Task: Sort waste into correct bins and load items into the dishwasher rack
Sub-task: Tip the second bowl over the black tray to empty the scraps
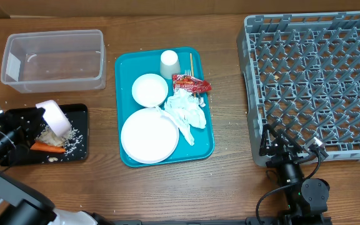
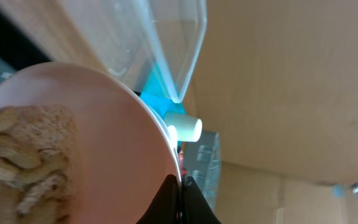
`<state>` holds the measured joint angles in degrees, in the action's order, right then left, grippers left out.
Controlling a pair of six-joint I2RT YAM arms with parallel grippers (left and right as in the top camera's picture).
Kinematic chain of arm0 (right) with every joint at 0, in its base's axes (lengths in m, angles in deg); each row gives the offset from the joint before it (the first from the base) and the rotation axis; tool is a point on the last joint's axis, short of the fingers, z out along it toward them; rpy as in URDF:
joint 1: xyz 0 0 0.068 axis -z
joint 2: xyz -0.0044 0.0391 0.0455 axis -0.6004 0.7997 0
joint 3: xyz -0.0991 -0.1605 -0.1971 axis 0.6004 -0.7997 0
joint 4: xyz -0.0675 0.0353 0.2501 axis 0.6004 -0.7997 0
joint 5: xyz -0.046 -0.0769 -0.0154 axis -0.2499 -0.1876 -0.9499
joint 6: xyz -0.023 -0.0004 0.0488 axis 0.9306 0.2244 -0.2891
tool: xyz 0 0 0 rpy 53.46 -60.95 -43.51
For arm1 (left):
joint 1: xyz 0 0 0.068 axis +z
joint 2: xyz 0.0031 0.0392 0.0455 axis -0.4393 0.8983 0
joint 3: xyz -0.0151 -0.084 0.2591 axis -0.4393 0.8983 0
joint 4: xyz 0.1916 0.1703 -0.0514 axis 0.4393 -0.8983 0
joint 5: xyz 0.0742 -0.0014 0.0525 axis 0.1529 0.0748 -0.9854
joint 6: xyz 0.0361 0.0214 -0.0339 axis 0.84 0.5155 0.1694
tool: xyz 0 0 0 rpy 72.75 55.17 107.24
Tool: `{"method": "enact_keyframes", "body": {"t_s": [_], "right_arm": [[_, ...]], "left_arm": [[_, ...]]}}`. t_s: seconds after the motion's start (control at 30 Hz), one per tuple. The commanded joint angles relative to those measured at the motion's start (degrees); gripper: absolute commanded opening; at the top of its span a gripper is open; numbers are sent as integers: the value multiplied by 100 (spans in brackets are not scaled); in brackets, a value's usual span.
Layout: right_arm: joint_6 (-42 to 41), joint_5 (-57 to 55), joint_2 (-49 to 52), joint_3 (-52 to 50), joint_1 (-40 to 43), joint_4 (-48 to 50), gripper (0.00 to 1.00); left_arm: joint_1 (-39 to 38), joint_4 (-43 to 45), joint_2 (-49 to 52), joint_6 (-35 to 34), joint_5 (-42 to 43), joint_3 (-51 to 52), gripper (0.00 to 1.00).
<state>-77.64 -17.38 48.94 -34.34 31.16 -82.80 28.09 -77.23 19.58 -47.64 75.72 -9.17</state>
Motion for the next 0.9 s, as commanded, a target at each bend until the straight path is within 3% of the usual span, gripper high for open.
{"method": "enact_keyframes", "body": {"t_s": [0.0,0.17,0.33,0.4,0.43,0.47,0.57,0.63,0.7,0.73,0.87], "right_arm": [[-2,-59,-35,-59,-31,28,100],[-2,-59,-35,-59,-31,28,100],[-2,-61,-35,-59,-31,28,100],[-2,-61,-35,-59,-31,28,100],[-2,-61,-35,-59,-31,28,100],[-2,-61,-35,-59,-31,28,100],[-2,-61,-35,-59,-31,28,100],[-2,-59,-35,-59,-31,28,100],[-2,-61,-35,-59,-31,28,100],[-2,-61,-35,-59,-31,28,100],[-2,-61,-35,-59,-31,28,100]], "left_arm": [[201,-105,511,-450,459,61,4],[262,-107,957,164,1394,61,4],[262,-83,955,326,2037,61,4],[278,199,955,153,2022,59,4],[297,673,977,-260,2033,59,4],[299,468,966,-472,2033,59,4],[293,387,966,-363,2037,59,4],[293,-236,966,-299,2028,59,4],[293,129,966,-280,2037,59,4],[291,-238,951,-210,2033,59,4],[280,109,933,140,2035,59,4]]}}
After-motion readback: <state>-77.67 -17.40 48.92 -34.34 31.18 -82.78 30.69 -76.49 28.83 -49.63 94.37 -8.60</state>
